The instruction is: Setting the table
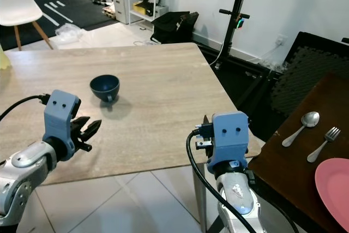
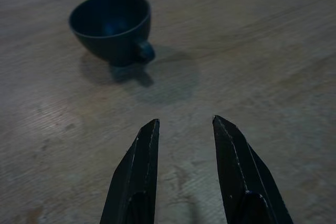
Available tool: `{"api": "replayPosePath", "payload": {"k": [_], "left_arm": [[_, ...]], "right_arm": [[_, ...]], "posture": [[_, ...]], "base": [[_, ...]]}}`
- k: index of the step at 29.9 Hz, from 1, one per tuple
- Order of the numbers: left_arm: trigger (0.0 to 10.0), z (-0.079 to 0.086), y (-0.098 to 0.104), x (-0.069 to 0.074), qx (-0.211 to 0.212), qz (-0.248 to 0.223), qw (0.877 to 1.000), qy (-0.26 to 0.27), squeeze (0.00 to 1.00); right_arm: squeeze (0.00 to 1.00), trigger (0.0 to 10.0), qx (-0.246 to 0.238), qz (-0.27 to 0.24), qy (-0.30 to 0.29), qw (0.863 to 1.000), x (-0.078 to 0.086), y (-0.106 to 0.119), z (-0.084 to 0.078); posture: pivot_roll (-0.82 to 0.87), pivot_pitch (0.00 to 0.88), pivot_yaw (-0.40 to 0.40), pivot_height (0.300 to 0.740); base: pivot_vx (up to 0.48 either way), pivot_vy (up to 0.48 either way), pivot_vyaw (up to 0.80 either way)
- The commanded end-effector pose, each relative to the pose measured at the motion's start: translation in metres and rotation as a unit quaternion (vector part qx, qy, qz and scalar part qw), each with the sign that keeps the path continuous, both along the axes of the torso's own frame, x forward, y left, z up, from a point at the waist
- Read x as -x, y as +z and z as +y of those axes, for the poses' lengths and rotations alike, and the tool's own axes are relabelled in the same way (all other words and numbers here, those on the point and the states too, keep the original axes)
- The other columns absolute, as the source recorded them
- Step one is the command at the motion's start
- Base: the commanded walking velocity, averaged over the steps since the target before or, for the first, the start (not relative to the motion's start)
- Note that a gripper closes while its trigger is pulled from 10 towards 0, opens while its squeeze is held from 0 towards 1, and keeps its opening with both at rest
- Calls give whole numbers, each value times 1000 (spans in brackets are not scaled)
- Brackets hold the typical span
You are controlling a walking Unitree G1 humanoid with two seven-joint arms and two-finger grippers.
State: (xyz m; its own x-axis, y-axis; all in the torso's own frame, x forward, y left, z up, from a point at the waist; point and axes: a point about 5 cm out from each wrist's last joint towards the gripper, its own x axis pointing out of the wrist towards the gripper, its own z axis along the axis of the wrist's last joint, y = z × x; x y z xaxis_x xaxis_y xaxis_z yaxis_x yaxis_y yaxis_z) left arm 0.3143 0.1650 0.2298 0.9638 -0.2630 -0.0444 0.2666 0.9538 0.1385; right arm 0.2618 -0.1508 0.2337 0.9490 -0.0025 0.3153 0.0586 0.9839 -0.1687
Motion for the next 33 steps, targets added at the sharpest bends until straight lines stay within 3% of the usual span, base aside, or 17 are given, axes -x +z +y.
{"api": "replayPosePath", "payload": {"k": [1, 21, 33], "left_arm": [[10000, 5, -5, 0, -7, 4, 1000, 17, 0], [10000, -2, -2, 3, -17, -17, 1000, -7, 0], [10000, -8, 1, 16, -14, -35, 998, -41, 0]], "right_arm": [[0, 10000, -2, -4, 4, 1000, 2, 1, 1], [0, 10000, -2, 0, 6, 1000, 1, -2, 0], [0, 10000, 0, 2, 8, 1000, 2, -3, 0]], "posture": [[23, 114, 72, 740], [21, 113, 72, 740], [27, 109, 72, 740]], "base": [[480, 0, 0], [442, 0, 0], [45, 0, 0]]}}
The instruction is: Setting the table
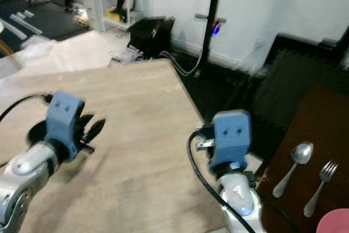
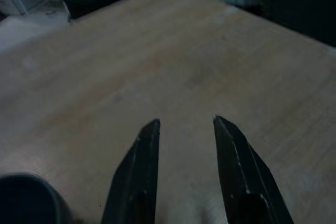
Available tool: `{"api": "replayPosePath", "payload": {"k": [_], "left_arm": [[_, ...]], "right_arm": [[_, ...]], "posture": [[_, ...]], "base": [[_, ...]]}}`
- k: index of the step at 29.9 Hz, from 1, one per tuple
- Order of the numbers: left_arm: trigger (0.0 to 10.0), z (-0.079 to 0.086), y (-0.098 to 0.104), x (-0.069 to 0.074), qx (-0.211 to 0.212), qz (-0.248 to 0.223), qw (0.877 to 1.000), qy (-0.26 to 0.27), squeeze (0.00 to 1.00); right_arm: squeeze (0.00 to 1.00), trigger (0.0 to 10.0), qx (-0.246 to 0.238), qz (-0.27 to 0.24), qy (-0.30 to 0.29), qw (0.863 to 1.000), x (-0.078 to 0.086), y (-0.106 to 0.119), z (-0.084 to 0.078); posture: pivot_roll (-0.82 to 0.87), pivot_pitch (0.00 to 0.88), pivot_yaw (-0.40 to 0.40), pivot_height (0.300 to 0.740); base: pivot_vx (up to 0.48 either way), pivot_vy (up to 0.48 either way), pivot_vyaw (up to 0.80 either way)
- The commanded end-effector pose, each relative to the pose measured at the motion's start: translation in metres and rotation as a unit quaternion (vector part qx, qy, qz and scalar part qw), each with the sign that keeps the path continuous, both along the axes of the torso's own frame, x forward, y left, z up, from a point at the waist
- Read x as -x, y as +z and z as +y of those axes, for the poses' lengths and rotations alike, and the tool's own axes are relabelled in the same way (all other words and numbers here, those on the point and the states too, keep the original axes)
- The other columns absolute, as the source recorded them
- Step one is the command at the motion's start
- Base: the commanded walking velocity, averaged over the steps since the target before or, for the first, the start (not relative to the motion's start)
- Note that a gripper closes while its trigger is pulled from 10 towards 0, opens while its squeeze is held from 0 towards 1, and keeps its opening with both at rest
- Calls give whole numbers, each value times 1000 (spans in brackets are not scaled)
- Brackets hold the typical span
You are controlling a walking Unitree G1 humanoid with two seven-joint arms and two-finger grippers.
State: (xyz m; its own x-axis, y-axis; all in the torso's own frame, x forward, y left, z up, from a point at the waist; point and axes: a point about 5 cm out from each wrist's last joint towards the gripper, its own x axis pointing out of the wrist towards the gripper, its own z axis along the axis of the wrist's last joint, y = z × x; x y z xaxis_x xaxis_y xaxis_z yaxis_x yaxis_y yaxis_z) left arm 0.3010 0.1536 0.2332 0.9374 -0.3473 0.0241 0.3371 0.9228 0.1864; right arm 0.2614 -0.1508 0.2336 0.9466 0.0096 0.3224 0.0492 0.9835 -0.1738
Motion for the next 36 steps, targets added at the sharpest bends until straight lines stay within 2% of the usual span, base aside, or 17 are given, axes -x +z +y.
{"api": "replayPosePath", "payload": {"k": [1, 4, 5, 8, 10, 12, 13, 14, 17, 18, 19, 20, 21, 22, 26, 35, 36], "left_arm": [[10000, 4, -2, 4, -2, 7, 1000, 7, 0], [10000, 8, 2, 7, -2, 16, 999, 41, 0], [10000, 12, 2, 8, -27, 25, 997, 72, 0], [10000, 17, 2, 9, -38, 24, 994, 100, 0], [10000, 17, 2, 9, -38, 24, 994, 100, 0], [10000, 25, -1, 8, -22, 43, 989, 138, 0], [10000, 25, -1, 8, -22, 43, 989, 138, 0], [10000, 27, -5, 5, -19, 54, 986, 159, 0], [10000, 17, -13, 1, -34, 57, 983, 169, 0], [10000, 11, -15, 2, -36, 56, 985, 162, 51], [10000, 11, -15, 2, -36, 56, 985, 162, 51], [10000, 5, -16, 4, -36, 58, 985, 156, 263], [10000, -1, -17, 6, -37, 60, 986, 150, 263], [10000, -7, -18, 8, -36, 62, 987, 147, 1000], [10000, -15, -19, 13, -41, 55, 986, 151, 1000], [10000, -16, -16, 23, -67, 33, 982, 176, 1000], [10000, -15, -15, 24, -65, 31, 982, 177, 882]], "right_arm": [[0, 10000, -3, 5, 3, 1000, 1, -3, 1], [0, 10000, -3, 3, 9, 1000, 1, -3, 0], [0, 10000, -4, -1, 19, 1000, 1, -1, 0], [0, 10000, -8, -8, 31, 999, 1, 2, 0], [0, 10000, -8, -8, 31, 999, 1, 2, 0], [0, 10000, -28, -15, 69, 997, 0, 7, 4], [0, 10000, -28, -15, 69, 997, 0, 7, 4], [0, 10000, -32, -19, 98, 994, -1, 10, 11], [0, 10000, -37, -24, 136, 990, -6, 17, 24], [0, 10000, -39, -25, 138, 989, -7, 17, 26], [0, 10000, -39, -25, 138, 989, -7, 17, 26], [0, 10000, -40, -26, 141, 989, -8, 18, 27], [0, 10000, -41, -26, 144, 988, -9, 19, 29], [0, 10000, -41, -26, 146, 988, -10, 19, 31], [0, 10000, -45, -23, 151, 987, -12, 17, 35], [0, 10000, -50, -8, 168, 984, -18, 11, 40], [0, 10000, -45, -1, 194, 980, -17, 9, 44]], "posture": [[27, 109, 72, 740], [31, 112, 72, 740], [31, 112, 72, 740], [38, 115, 69, 740], [38, 115, 69, 740], [54, 121, 56, 740], [54, 121, 56, 740], [54, 123, 52, 740], [54, 130, 43, 740], [54, 132, 41, 740], [54, 132, 41, 740], [52, 132, 40, 740], [52, 132, 40, 740], [47, 136, 37, 740], [47, 138, 36, 740], [59, 144, 34, 740], [62, 144, 35, 740]], "base": [[0, 0, 0], [0, 0, 0], [0, 0, 0], [0, 0, 0], [0, 0, 0], [0, 0, 0], [0, 0, 0], [0, 0, 0], [0, 0, 0], [0, 0, 0], [0, 0, 0], [0, 0, 0], [0, 0, 0], [0, 0, 0], [0, 0, 0], [0, 0, 0], [0, 0, 0]]}}
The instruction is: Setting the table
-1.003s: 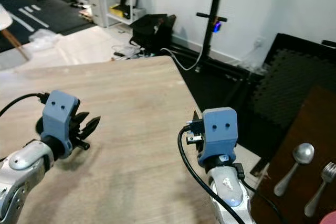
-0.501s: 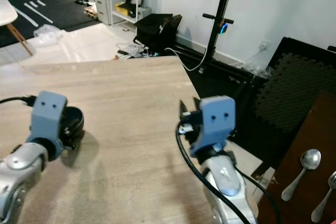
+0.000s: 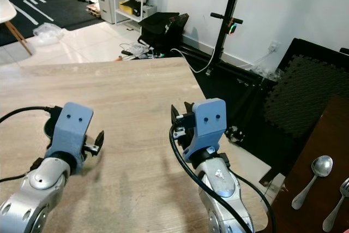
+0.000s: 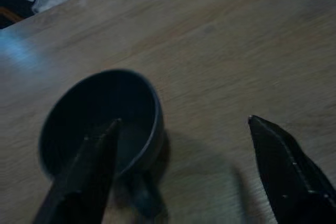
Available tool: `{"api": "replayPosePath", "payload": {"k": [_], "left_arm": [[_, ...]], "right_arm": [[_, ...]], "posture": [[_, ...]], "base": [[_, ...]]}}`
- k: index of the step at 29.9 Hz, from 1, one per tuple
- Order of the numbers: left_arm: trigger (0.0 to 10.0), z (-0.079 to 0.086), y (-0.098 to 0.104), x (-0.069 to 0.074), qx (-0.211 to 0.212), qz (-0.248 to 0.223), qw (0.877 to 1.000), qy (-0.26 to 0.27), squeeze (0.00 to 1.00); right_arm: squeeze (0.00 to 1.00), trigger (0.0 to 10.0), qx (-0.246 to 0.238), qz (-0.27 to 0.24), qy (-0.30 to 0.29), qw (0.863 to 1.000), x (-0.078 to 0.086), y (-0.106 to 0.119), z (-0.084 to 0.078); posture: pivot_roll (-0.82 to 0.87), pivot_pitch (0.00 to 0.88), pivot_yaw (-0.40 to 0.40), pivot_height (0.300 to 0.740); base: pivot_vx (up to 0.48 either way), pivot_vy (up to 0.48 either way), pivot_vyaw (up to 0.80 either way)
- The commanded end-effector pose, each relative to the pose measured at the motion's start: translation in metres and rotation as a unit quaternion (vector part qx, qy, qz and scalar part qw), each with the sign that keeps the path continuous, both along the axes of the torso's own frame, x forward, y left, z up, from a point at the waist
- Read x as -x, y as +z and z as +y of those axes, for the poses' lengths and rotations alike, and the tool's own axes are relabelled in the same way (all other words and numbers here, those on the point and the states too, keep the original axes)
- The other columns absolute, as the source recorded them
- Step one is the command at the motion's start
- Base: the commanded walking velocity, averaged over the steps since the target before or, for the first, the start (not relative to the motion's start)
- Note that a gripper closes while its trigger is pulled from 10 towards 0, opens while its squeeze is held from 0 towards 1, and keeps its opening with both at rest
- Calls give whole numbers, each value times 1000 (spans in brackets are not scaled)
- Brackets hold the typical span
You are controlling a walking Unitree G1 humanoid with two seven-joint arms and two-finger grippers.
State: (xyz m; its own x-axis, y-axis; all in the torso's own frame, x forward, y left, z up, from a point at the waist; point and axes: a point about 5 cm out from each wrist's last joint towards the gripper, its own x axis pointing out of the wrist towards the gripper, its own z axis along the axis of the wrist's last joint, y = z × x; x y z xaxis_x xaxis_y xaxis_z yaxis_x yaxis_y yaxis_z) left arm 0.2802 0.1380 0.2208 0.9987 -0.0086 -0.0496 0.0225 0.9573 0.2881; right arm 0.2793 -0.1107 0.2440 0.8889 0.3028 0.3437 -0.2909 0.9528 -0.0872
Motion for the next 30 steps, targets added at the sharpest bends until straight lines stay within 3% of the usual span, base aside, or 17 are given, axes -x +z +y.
{"api": "replayPosePath", "payload": {"k": [1, 5, 17, 23, 29, 30], "left_arm": [[10000, 3, -1, 3, -6, 0, 1000, 9, 0], [10000, 13, 1, 8, 14, 2, 999, 45, 0], [10000, 15, -8, 16, 46, 26, 996, 73, 0], [10000, 24, -19, 2, 95, 42, 988, 116, 0], [10000, 31, -23, -6, 99, 43, 985, 134, 0], [7647, 32, -27, -9, 104, 53, 984, 136, 0]], "right_arm": [[0, 10000, 8, 6, 44, 999, 1, -3, 7], [0, 10000, 22, 13, 64, 998, 2, -8, 9], [0, 10000, 28, 15, 97, 995, -4, -9, 23], [0, 10000, 41, 8, 131, 991, -8, -4, 28], [0, 10000, 40, 11, 132, 990, -7, -7, 28], [0, 10000, 40, 12, 132, 990, -7, -7, 28]], "posture": [[68, 143, 38, 740], [76, 139, 30, 740], [96, 140, -5, 740], [97, 139, -30, 740], [95, 138, -31, 740], [89, 138, -29, 740]], "base": [[0, 0, 0], [0, 0, 0], [0, 0, 0], [0, 0, 0], [0, 0, 0], [0, 0, 0]]}}
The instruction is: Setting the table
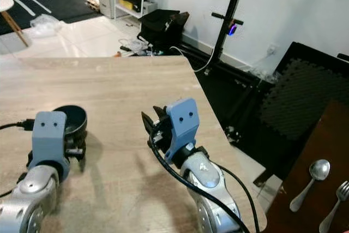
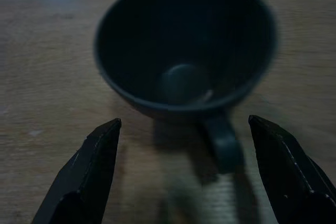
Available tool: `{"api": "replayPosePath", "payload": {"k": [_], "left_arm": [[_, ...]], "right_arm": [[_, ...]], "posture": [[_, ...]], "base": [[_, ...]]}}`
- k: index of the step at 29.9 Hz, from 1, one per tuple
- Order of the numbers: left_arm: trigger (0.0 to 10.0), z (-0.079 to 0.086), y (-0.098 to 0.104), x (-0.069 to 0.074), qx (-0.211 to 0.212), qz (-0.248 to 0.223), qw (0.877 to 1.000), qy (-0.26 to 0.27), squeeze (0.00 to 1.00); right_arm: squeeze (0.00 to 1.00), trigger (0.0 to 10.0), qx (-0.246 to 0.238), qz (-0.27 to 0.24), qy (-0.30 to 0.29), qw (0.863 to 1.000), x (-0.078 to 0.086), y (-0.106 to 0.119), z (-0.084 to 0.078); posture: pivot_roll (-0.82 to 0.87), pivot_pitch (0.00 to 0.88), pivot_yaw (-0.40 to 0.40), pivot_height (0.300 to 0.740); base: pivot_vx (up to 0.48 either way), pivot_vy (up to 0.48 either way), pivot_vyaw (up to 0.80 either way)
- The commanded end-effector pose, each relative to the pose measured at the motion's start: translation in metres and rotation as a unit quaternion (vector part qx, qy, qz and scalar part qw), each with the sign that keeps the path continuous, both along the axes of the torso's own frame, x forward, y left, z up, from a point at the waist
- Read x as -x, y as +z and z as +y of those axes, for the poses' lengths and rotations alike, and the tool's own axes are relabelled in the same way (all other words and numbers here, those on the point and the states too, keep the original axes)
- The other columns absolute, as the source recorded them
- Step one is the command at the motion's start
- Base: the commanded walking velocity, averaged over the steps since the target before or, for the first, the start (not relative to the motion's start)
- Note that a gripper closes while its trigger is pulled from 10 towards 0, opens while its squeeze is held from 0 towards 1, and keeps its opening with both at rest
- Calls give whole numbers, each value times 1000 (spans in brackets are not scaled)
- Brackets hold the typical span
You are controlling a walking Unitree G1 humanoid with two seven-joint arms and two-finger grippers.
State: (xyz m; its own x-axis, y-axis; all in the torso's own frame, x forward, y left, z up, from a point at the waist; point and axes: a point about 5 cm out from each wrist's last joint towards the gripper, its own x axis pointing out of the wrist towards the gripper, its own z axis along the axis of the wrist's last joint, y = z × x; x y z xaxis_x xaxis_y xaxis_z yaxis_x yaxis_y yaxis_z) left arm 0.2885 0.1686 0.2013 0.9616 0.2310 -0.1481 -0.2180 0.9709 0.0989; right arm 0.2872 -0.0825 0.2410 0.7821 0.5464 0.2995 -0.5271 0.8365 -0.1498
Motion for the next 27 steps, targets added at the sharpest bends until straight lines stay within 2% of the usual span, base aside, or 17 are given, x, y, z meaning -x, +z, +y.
{"api": "replayPosePath", "payload": {"k": [1, 3, 4, 16, 17, 19, 21, 27], "left_arm": [[4118, 2, -8, -2, 4, 14, 1000, 6, 0], [4118, 3, -8, -2, 2, 13, 1000, 7, 0], [0, 4, -7, -4, 0, 6, 1000, 8, 0], [0, 5, -1, -5, -20, -23, 999, 8, 0], [0, 5, -1, -5, -21, -25, 999, 9, 0], [0, 4, -2, -4, -20, -24, 999, 10, 0], [0, 4, -4, -3, -19, -23, 1000, 10, 0], [0, 4, -5, -2, -19, -25, 999, 12, 0]], "right_arm": [[0, 10000, 2, 5, 2, 1000, 2, -5, 0], [0, 10000, 2, 6, 1, 1000, 2, -5, 0], [0, 10000, 1, 4, 0, 1000, 2, -5, -1], [0, 10000, -4, 3, -1, 1000, 2, -5, -3], [0, 10000, -8, 6, 12, 1000, 3, -5, -2], [0, 10000, -7, 18, 102, 995, 16, -5, 7], [0, 10000, 16, 27, 175, 984, 29, -7, 13], [0, 10000, 43, 28, 195, 979, 33, -11, 15]], "posture": [[80, 135, -23, 740], [80, 135, -23, 740], [78, 129, -18, 740], [85, 115, -13, 740], [85, 114, -13, 740], [88, 112, -15, 740], [87, 111, -16, 740], [87, 111, -21, 740]], "base": [[0, 0, 0], [0, 0, 0], [0, 0, 0], [0, 0, 0], [0, 0, 0], [0, 0, 0], [0, 0, 0], [0, 0, 0]]}}
